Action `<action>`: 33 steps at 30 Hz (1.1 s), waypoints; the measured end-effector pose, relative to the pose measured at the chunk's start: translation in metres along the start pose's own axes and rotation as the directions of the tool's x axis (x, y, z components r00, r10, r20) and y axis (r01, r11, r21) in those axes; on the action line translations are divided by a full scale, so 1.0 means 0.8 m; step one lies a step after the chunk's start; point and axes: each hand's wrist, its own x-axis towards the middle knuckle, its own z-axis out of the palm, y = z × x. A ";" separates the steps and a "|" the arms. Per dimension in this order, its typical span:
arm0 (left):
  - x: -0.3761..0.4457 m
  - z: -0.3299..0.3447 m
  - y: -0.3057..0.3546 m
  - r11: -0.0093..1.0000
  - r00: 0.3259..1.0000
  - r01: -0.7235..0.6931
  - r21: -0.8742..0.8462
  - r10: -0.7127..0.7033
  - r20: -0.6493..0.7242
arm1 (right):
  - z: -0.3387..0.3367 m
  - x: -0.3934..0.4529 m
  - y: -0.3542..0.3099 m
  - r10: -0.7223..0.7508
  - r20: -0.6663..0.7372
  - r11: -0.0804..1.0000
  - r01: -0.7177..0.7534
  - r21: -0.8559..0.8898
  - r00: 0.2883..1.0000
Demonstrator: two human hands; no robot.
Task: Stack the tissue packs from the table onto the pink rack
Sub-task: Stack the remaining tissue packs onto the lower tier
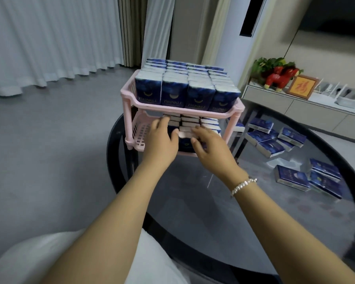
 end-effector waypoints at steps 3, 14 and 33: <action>-0.023 0.010 0.015 0.994 0.993 -0.110 -0.019 0.109 -0.047 | -0.014 -0.037 0.007 0.065 -0.058 0.996 -0.061 0.067 0.996; -0.085 0.118 0.090 0.980 0.926 -0.070 -0.184 0.132 0.353 | -0.077 -0.135 0.100 0.343 -0.203 0.935 -0.354 -0.020 0.917; -0.098 0.255 0.143 0.927 0.885 0.187 -0.325 -0.015 0.466 | -0.097 -0.180 0.190 0.654 -0.364 0.757 -0.586 0.290 0.664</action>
